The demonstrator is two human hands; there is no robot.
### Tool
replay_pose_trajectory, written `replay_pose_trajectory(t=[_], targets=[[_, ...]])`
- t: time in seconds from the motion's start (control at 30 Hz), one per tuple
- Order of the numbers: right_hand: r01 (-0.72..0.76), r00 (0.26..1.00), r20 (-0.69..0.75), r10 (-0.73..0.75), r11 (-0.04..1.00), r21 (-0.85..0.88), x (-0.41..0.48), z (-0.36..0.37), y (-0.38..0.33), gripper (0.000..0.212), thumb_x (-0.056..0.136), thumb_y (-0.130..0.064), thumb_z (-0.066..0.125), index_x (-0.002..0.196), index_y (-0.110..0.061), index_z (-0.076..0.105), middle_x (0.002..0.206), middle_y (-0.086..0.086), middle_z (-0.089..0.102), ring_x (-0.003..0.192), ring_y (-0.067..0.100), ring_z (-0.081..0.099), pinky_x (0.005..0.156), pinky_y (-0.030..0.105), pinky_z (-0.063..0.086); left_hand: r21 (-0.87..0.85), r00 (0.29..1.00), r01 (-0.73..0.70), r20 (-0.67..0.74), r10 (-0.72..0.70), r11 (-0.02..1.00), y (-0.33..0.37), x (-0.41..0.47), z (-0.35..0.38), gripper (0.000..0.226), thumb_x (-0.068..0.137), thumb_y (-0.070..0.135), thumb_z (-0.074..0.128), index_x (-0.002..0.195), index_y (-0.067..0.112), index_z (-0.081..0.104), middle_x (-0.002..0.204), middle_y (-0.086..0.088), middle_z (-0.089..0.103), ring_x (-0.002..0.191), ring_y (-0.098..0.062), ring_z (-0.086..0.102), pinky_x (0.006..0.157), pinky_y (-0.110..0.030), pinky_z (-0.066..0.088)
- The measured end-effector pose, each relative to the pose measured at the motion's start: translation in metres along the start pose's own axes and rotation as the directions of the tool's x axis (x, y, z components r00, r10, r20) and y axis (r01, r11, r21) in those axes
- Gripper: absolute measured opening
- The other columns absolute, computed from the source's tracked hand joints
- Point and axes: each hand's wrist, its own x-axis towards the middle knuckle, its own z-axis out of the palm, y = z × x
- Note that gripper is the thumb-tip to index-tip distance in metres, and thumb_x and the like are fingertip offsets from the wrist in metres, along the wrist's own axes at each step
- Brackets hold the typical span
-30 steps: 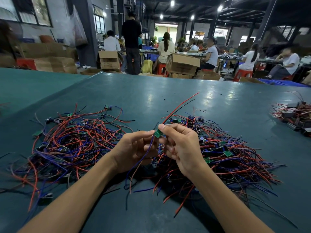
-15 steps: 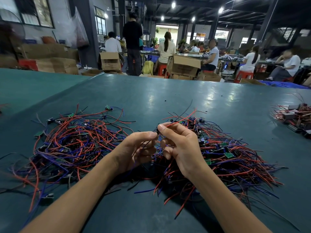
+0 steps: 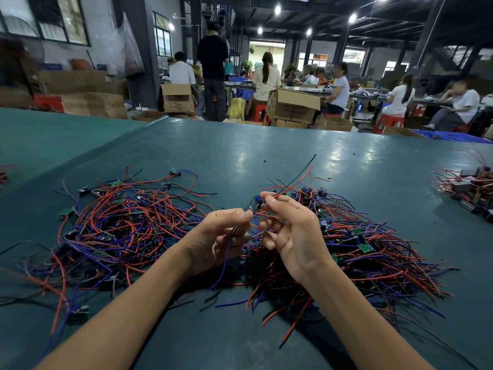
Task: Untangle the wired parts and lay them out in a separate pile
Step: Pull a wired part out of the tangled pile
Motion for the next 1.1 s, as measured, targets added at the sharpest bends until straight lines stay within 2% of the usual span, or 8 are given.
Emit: replay_pose_trajectory(t=[0.17,0.33,0.53,0.6,0.67,0.77,1.0,1.1], targets=[[0.025,0.999,-0.023,-0.025,1.0,-0.002,-0.001,0.002,-0.006,0.014,0.091,-0.015,0.066,0.099,-0.007,0.075,0.079,0.005,0.064,0.057,0.018,0.058,0.039,0.025,0.036,-0.073,0.994,-0.003,0.107,0.011,0.997,-0.002,0.002,-0.007,0.026,0.073,0.04,0.081,0.074,0.017,0.07,0.059,0.006,0.027,0.053,-0.011,0.016,0.045,-0.018,0.025],[0.163,0.98,-0.1,-0.169,0.984,-0.073,-0.005,0.003,-0.018,0.009,0.092,-0.005,0.065,0.092,-0.006,0.074,0.079,0.006,0.067,0.056,0.019,0.06,0.037,0.025,0.038,-0.061,0.991,-0.102,0.077,0.106,0.993,-0.01,0.01,-0.006,0.031,0.074,0.043,0.082,0.073,0.015,0.068,0.067,-0.001,0.046,0.058,-0.012,0.039,0.056,-0.025,0.036],[0.305,0.886,-0.233,-0.4,0.883,-0.357,-0.009,-0.019,-0.062,0.01,0.093,-0.009,0.071,0.088,-0.001,0.074,0.077,0.01,0.073,0.061,0.017,0.066,0.039,0.025,0.047,0.275,0.951,-0.286,-0.033,0.306,0.918,-0.016,0.01,0.003,0.027,0.096,0.042,0.064,0.09,0.018,0.075,0.067,0.003,0.051,0.055,-0.012,0.044,0.051,-0.021,0.036],[0.278,0.866,-0.291,-0.406,0.875,-0.396,-0.016,-0.042,-0.079,0.007,0.091,-0.006,0.071,0.087,-0.001,0.074,0.074,0.01,0.074,0.061,0.015,0.069,0.042,0.023,0.05,0.511,0.909,-0.352,-0.015,0.417,0.784,-0.02,0.008,0.007,0.025,0.098,0.041,0.063,0.094,0.021,0.077,0.061,0.011,0.049,0.053,-0.006,0.04,0.051,-0.017,0.032],[0.226,0.843,-0.359,-0.401,0.869,-0.439,-0.024,-0.068,-0.091,0.003,0.09,-0.001,0.07,0.087,0.0,0.071,0.073,0.012,0.072,0.059,0.012,0.07,0.043,0.021,0.051,0.761,0.833,-0.413,0.094,0.545,0.5,-0.026,0.007,0.011,0.021,0.097,0.037,0.065,0.095,0.021,0.078,0.067,0.015,0.061,0.058,0.001,0.051,0.057,-0.016,0.039],[0.131,0.822,-0.464,-0.328,0.904,-0.408,-0.034,-0.101,-0.098,0.011,0.09,0.009,0.064,0.089,-0.002,0.062,0.08,0.018,0.066,0.053,0.013,0.068,0.043,0.02,0.05,0.883,0.797,-0.403,0.209,0.567,0.24,-0.032,0.004,0.016,0.021,0.097,0.034,0.066,0.099,0.018,0.078,0.086,0.007,0.07,0.08,-0.009,0.066,0.072,-0.031,0.053],[0.075,0.788,-0.593,-0.165,0.982,-0.173,-0.034,-0.115,-0.095,0.02,0.086,0.019,0.06,0.097,0.004,0.052,0.098,0.028,0.059,0.065,0.024,0.071,0.052,0.019,0.055,0.947,0.83,-0.308,0.218,0.513,0.096,-0.024,-0.003,0.018,0.027,0.098,0.045,0.061,0.101,0.023,0.076,0.093,0.005,0.07,0.094,-0.017,0.063,0.078,-0.039,0.053],[0.136,0.697,-0.694,-0.18,0.984,-0.119,-0.033,-0.108,-0.11,0.039,0.085,0.018,0.058,0.122,0.011,0.047,0.118,0.034,0.058,0.081,0.029,0.07,0.052,0.019,0.055,0.969,0.846,-0.232,0.158,0.509,0.084,-0.008,-0.008,0.012,0.03,0.099,0.043,0.059,0.122,0.027,0.07,0.091,0.008,0.066,0.093,-0.013,0.06,0.084,-0.035,0.051]])
